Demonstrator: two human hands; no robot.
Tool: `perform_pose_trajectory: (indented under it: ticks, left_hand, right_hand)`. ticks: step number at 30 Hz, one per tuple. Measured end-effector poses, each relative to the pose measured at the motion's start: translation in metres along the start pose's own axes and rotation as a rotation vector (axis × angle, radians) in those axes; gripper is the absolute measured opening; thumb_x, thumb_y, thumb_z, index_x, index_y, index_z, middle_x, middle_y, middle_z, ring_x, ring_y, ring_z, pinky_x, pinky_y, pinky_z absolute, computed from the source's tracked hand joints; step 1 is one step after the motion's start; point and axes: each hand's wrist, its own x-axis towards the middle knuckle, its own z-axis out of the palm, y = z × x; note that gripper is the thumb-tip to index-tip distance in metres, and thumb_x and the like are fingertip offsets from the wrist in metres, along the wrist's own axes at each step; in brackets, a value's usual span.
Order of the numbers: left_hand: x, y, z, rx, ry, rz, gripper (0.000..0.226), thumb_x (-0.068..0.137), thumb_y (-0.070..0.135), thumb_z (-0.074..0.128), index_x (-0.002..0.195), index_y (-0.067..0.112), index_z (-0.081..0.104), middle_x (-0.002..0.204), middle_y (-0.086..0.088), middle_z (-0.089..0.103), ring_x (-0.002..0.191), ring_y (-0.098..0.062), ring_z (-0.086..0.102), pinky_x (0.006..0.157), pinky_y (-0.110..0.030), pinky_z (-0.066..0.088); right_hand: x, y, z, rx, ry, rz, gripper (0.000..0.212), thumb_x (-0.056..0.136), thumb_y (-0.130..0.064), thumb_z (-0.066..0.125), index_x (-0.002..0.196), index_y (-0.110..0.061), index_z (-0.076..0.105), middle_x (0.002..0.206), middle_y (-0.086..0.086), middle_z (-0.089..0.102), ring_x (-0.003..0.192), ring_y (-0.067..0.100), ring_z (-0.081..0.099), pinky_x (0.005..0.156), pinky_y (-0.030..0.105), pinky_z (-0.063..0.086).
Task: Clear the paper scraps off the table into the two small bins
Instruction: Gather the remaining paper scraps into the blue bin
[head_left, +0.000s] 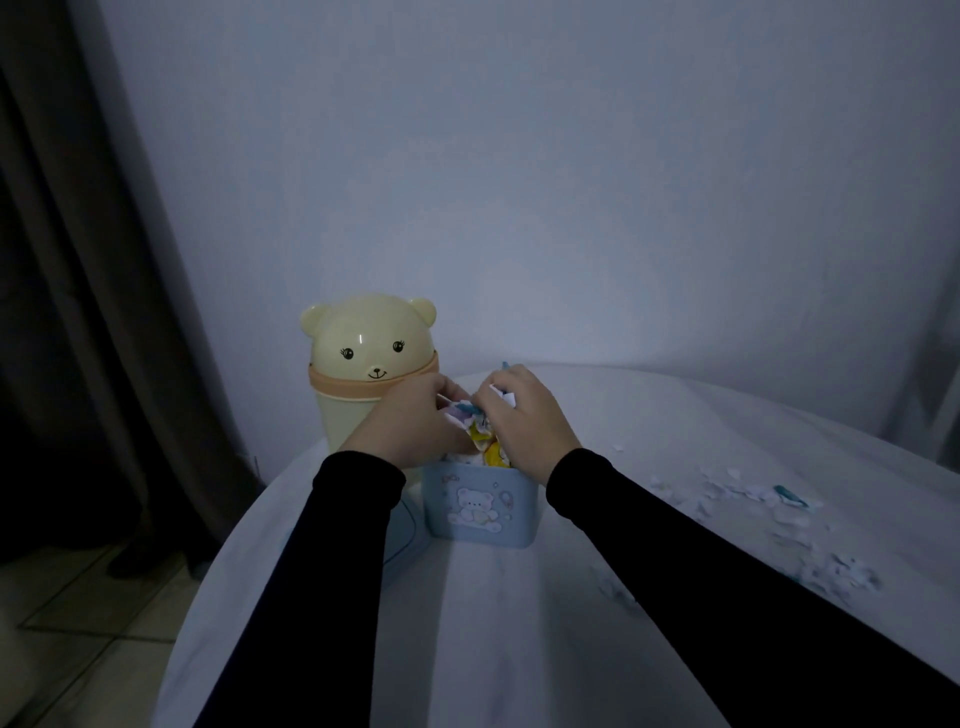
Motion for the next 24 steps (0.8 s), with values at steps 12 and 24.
perform_pose_trajectory:
  ticks: [12,24]
  left_hand:
    - [-0.004,-0.001,-0.012,-0.097,-0.161,0.047,0.041,0.078,-0.008,0.063,0.114,0.010,0.065,0.110,-0.006,0.069,0.097,-0.012,0.064,0.090,-0.024,0.049]
    - [0.003,-0.004,0.001,-0.194,0.110,0.086,0.014,0.083,0.002,0.067,0.088,0.015,0.068,0.078,0.000,0.066,0.070,-0.010,0.059,0.069,-0.015,0.050]
  right_hand:
    - [-0.014,0.017,-0.031,-0.192,-0.253,-0.213,0.011,0.088,-0.011,0.056,0.097,-0.015,0.062,0.110,-0.003,0.040,0.098,0.010,0.050,0.088,0.016,0.038]
    - [-0.012,-0.004,-0.046,-0.027,-0.263,-0.037,0.085,0.071,-0.019,0.081,0.139,-0.035,0.031,0.124,-0.004,0.040,0.101,0.012,0.060,0.071,0.014,0.050]
